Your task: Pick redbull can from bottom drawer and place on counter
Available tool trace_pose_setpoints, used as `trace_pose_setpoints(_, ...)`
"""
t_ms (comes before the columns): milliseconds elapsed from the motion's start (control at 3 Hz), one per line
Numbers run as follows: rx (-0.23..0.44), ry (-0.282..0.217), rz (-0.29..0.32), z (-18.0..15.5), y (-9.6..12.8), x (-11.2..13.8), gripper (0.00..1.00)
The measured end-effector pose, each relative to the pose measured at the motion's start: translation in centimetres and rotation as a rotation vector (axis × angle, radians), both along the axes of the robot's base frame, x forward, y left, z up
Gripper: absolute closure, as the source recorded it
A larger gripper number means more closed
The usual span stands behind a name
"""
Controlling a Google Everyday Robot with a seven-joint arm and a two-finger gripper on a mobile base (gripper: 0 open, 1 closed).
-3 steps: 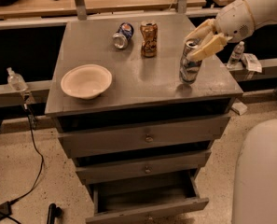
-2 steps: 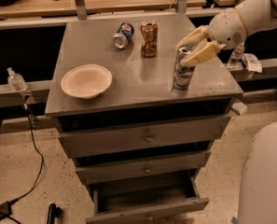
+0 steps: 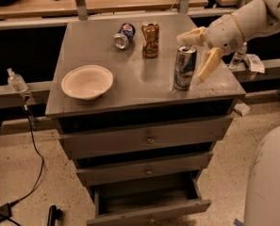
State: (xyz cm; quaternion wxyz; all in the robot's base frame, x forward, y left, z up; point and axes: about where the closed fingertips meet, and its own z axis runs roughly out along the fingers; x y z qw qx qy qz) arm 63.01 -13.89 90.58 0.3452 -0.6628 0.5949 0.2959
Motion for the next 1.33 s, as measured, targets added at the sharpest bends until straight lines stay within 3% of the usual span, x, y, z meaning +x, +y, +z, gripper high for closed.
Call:
trace_pose_setpoints(333,0.102,-0.027,-0.005,-0.2,-0.8,0.5,0.0)
trace_pose_setpoints(667,0.254,-0.072,-0.016,-0.4,-2.9,0.4,0.0)
trace_pose_setpoints(1000,0.321,-0.16,-0.056,0.1,-6.2,-0.2,0.0)
trace_pose_setpoints(1333,0.321,-0.16,-0.057,0.1,-6.2,-0.2,0.0)
